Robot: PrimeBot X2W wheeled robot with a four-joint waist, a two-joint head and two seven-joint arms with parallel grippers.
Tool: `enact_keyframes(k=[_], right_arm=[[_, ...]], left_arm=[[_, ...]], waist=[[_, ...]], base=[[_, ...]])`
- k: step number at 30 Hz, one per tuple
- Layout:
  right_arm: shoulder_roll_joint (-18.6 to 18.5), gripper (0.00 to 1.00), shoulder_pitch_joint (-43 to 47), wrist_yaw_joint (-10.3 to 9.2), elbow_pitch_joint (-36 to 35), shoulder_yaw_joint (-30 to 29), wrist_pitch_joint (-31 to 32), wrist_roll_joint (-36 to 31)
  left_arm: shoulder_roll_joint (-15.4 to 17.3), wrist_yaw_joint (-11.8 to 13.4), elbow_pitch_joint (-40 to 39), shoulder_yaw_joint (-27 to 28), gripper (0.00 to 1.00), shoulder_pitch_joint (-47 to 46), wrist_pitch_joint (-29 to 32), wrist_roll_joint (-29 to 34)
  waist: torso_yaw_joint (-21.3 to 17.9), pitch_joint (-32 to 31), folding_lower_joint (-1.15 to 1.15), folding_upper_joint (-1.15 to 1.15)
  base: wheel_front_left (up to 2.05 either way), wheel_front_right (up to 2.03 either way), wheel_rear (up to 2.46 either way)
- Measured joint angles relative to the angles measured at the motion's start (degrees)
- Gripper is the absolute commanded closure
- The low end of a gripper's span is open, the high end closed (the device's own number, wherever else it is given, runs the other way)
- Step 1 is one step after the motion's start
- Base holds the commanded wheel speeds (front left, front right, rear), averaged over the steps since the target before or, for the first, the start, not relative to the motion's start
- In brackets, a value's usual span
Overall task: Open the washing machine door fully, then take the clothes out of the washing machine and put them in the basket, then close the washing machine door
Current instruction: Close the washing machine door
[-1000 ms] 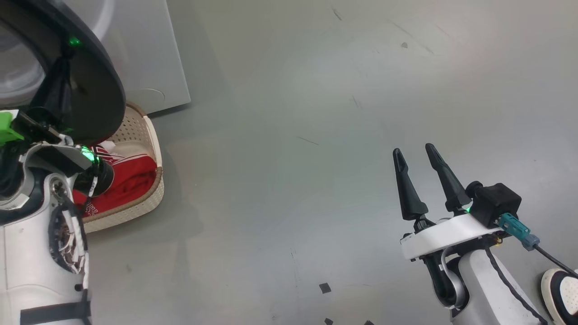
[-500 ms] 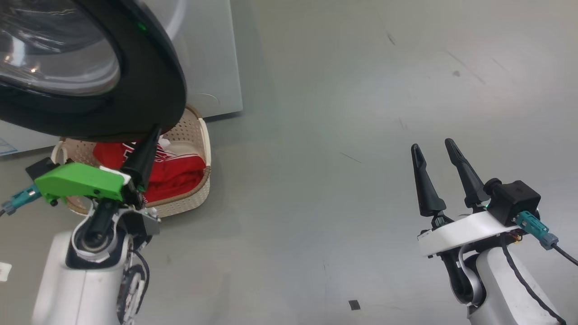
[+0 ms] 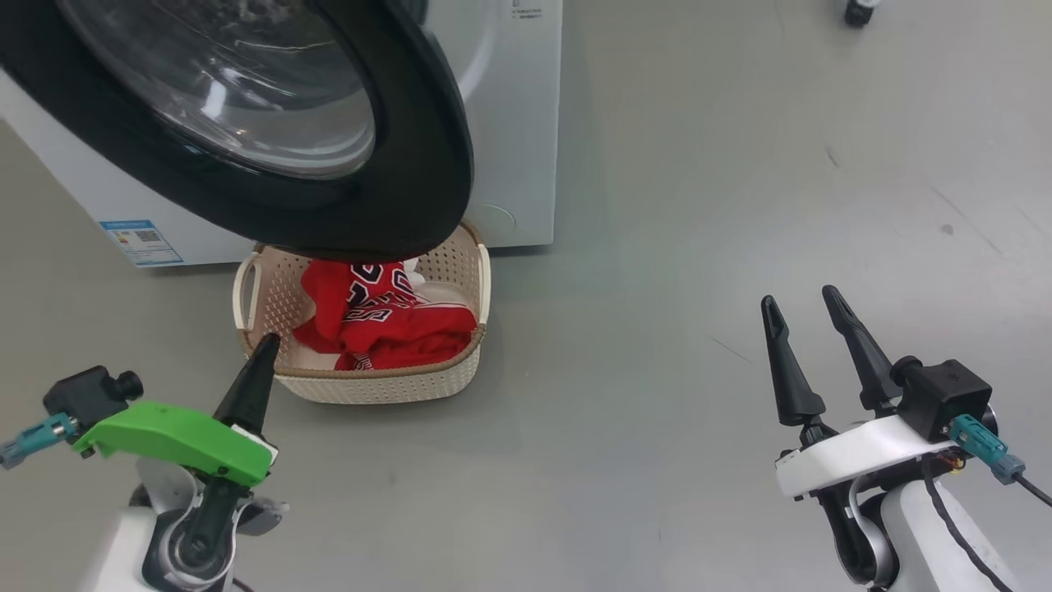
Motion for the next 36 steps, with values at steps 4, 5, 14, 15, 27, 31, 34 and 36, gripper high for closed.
enact_keyframes(k=[4,5,14,15,27,31,34,36], right_arm=[[0.15,0.0,0.9,0.0,-0.37,-0.09,0.0,-0.07],[0.22,0.0,0.94,0.0,-0.48,-0.18,0.0,-0.07],[0.26,0.0,1.93,0.0,-0.89,-0.14,0.0,-0.21],[0.26,0.0,1.93,0.0,-0.89,-0.03,0.0,-0.22],[0.79,0.0,1.94,0.0,-0.14,0.7,0.0,-0.46],[1.01,0.0,1.99,0.0,0.25,0.54,0.0,-0.56],[1.12,0.0,1.99,0.0,0.42,0.35,0.0,-0.63],[1.24,0.0,1.99,0.0,0.49,0.34,0.0,-0.63]], left_arm=[[2.87,-0.21,-0.86,-0.08,1.0,1.68,-6.56,8.26],[3.74,-0.21,-1.08,-0.12,1.0,2.09,-8.06,10.57],[6.65,-0.1,-2.79,-2.13,1.0,5.32,-20.35,25.62],[7.11,0.34,-2.88,-2.31,1.0,5.58,-21.7,27.52],[6.35,4.66,-2.66,-3.9,0.0,8.93,-22.51,36.34],[5.76,5.94,-2.8,-3.71,0.0,9.76,-22.5,38.18],[5.1,6.44,-2.96,-3.59,0.0,10.35,-22.48,39.17],[4.44,6.46,-3.86,-2.96,0.0,10.35,-22.36,39.68]], waist=[[2.36,-1.42,0.0,0.0],[2.9,-1.72,0.0,0.0],[6.62,-3.27,0.0,0.0],[6.88,-3.34,0.0,0.0],[7.41,-3.76,0.0,0.0],[7.22,-4.11,0.0,0.0],[7.07,-4.25,0.0,0.0],[6.94,-4.32,0.0,0.0]], base=[[0.0,0.0,0.0],[0.0,0.0,0.0],[0.0,0.0,0.0],[0.0,0.0,0.0],[0.0,0.0,0.0],[0.0,0.0,0.0],[0.0,0.0,0.0],[0.0,0.0,0.0]])
